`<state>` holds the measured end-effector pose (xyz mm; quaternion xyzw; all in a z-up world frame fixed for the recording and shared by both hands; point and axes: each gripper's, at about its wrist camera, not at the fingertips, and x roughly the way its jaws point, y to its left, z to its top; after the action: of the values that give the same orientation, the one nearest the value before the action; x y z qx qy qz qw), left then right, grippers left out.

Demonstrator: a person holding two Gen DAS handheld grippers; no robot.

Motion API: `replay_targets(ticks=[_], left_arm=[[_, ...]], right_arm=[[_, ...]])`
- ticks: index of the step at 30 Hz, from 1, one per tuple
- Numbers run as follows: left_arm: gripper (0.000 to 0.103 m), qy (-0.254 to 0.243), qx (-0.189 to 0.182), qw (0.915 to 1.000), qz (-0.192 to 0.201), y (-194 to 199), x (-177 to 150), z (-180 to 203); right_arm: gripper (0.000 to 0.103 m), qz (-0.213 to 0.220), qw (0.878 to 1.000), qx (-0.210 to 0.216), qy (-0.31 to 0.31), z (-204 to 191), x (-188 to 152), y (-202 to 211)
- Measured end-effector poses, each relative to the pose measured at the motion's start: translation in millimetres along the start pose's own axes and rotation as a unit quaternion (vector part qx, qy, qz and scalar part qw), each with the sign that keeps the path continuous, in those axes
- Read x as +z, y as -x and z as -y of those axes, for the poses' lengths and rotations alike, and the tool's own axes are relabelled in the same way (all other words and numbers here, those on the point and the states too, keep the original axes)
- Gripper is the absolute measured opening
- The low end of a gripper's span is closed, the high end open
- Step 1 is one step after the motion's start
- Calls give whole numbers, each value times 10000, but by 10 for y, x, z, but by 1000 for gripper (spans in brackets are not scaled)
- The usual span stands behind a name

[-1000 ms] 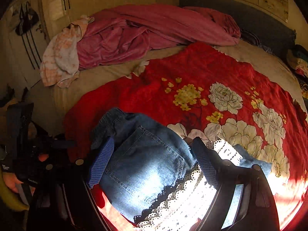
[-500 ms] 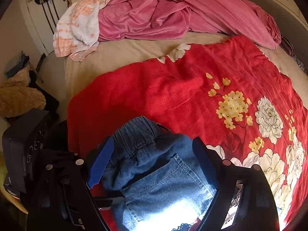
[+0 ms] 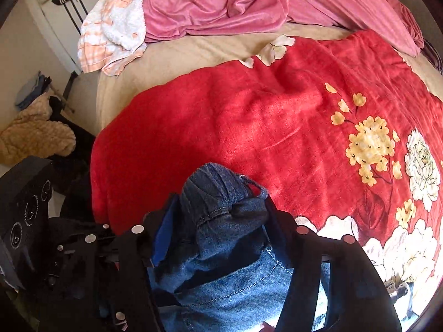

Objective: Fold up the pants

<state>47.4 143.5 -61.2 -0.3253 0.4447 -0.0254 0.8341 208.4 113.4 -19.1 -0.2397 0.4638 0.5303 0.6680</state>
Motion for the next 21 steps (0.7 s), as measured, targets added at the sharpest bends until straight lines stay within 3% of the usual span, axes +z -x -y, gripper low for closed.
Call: replay_targets(ticks=[4,9,15,18,21], left_arm=[[55,16,-50,10000,-1,5,-3,8],[64,-41,-46,10000,56,41,-16,116],[63,-348,-339,9988,1,20,-36,457],[52,-580,-382,9976,15,30,-52,673],[51,-803,-369,9961,23,28,-73,901]], right_arm=[[37,335,9989,307,-138,69,-98,229],[34,852,9940,607,-304,155,-259,631],[34,1353,9865,727,-563,317,-501,1080],[34,1504,9838,696,-678,413,-657,1269],[34,1676,9803,672,-805,513,-819,1443]])
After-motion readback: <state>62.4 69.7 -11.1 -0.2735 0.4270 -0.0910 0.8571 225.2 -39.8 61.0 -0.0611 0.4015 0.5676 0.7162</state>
